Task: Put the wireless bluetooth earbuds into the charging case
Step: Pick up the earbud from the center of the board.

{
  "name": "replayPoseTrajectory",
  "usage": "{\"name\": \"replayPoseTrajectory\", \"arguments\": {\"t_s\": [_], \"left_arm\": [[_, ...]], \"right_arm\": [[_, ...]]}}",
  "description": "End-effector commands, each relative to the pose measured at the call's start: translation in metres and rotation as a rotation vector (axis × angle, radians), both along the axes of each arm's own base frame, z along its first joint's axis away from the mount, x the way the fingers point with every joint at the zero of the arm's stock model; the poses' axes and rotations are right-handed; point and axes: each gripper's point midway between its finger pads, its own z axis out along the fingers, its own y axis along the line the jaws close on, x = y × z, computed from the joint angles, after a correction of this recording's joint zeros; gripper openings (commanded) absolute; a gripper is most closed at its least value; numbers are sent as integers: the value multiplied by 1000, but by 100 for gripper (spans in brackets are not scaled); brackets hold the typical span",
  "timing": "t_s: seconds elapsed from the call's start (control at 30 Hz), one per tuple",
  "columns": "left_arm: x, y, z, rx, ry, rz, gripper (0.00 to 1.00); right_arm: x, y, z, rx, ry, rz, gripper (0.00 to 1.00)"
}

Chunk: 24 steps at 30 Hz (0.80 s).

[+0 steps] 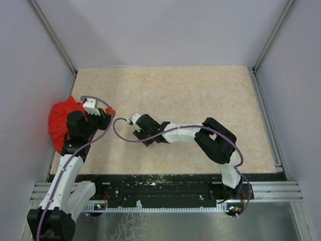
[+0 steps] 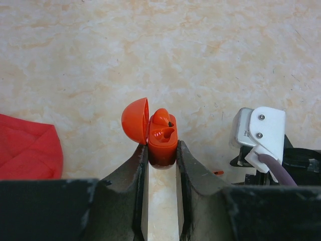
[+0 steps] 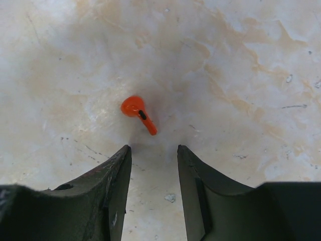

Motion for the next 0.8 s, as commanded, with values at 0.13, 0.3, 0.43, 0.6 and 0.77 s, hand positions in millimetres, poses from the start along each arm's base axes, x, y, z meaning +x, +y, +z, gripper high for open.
{"name": "replayPoseTrajectory", "arguments": {"t_s": [0.13, 0.3, 0.43, 0.6, 0.77], "left_arm": [[2, -1, 10, -4, -50, -19, 1], [1, -2, 9, -5, -48, -21, 1], [1, -2, 9, -6, -48, -22, 1], [2, -1, 9, -8, -47, -19, 1], [1, -2, 10, -12, -49, -27, 1]], "right_arm": [[-3, 32, 8, 70, 16, 106, 42], [3, 42, 2, 71, 13, 116, 42], [7, 44, -2, 55, 6, 119, 41], [7, 40, -4, 38, 5, 115, 34], [7, 36, -5, 25, 1, 106, 24]]}}
